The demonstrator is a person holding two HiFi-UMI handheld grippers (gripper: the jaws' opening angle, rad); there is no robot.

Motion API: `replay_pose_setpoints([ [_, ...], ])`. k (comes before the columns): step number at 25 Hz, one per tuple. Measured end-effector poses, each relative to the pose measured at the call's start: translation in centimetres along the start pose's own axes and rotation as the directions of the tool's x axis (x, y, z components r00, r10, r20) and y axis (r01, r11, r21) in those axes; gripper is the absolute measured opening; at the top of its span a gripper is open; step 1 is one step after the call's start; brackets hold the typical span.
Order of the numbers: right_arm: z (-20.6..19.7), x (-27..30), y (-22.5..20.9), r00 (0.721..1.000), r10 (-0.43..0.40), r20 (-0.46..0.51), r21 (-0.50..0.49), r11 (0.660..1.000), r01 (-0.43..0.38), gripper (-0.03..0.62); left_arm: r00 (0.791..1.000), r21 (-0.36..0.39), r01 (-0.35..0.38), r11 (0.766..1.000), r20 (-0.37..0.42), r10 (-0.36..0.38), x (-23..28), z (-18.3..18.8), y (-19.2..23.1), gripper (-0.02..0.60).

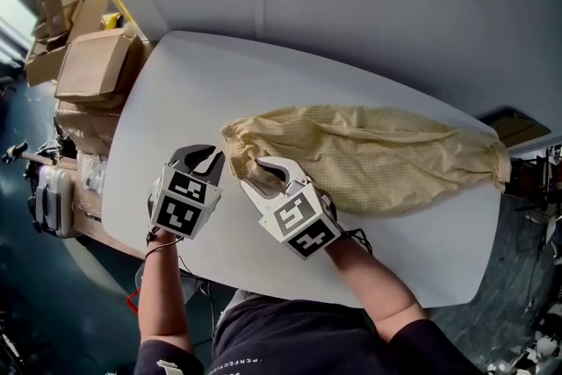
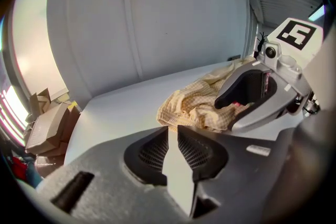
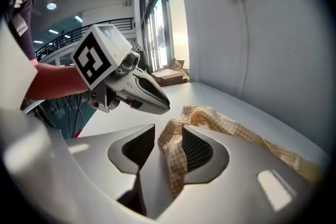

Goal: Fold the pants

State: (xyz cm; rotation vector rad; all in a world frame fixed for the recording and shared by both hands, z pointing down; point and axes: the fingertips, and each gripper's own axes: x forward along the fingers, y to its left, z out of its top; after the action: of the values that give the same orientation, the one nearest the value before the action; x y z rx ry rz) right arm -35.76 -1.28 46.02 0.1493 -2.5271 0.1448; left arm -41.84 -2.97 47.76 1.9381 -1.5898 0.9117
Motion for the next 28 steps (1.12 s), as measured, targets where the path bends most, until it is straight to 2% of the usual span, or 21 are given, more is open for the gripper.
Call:
replay_pose_setpoints([
  [3, -1.4, 1.8, 0.0, 0.996, -0.012, -0.086, -0.058, 0.998, 0.007, 0.193, 1.0, -0.004, 0.015, 1.0, 0.01, -0.015, 0.2, 0.2, 0.3, 0.067],
  [7, -3.7, 3.7, -0.4, 0.981, -0.017, -0.194, -0.104, 0.995, -0.003, 0.222, 0.999, 0.005, 0.032, 0.999, 0.01, -0.032, 0.7, 0.2, 0.4, 0.069],
  [15, -4.5, 4.7, -0.6, 0.97, -0.044, -0.24, -0.139, 0.99, 0.01, 0.232, 0.999, 0.005, 0.051, 0.999, -0.005, -0.051, 1.7, -0.1, 0.9, 0.078],
  [16, -4.5, 4.7, -0.9, 0.969, -0.055, -0.24, -0.14, 0.99, 0.022, 0.229, 0.999, 0.008, 0.047, 0.999, -0.007, -0.047, 1.8, -0.1, 1.0, 0.078],
  [17, -4.4, 4.6, -1.2, 0.968, -0.073, -0.238, -0.145, 0.989, 0.039, 0.189, 0.999, 0.012, 0.043, 0.999, -0.008, -0.043, 1.8, -0.1, 1.0, 0.08],
  [18, -4.4, 4.6, -1.6, 0.968, -0.089, -0.235, -0.147, 0.988, 0.055, 0.114, 0.999, 0.018, 0.039, 0.999, -0.009, -0.039, 1.9, -0.1, 1.1, 0.081],
  [22, -3.9, 4.1, -2.1, 0.978, -0.065, -0.196, -0.058, 0.997, 0.055, 0.071, 1.0, 0.041, 0.023, 0.999, -0.016, -0.023, 1.6, -0.1, 1.6, 0.084],
  [25, -3.1, 3.3, -2.2, 0.99, -0.036, -0.139, 0.046, 0.998, 0.043, 0.06, 1.0, 0.048, 0.016, 0.999, -0.026, -0.015, 1.6, -0.2, 1.7, 0.088],
  [28, -2.1, 2.4, -2.6, 0.996, -0.031, -0.087, 0.107, 0.993, 0.04, 0.058, 0.999, 0.061, 0.03, 0.998, -0.031, -0.029, 1.9, -0.1, 1.3, 0.095],
])
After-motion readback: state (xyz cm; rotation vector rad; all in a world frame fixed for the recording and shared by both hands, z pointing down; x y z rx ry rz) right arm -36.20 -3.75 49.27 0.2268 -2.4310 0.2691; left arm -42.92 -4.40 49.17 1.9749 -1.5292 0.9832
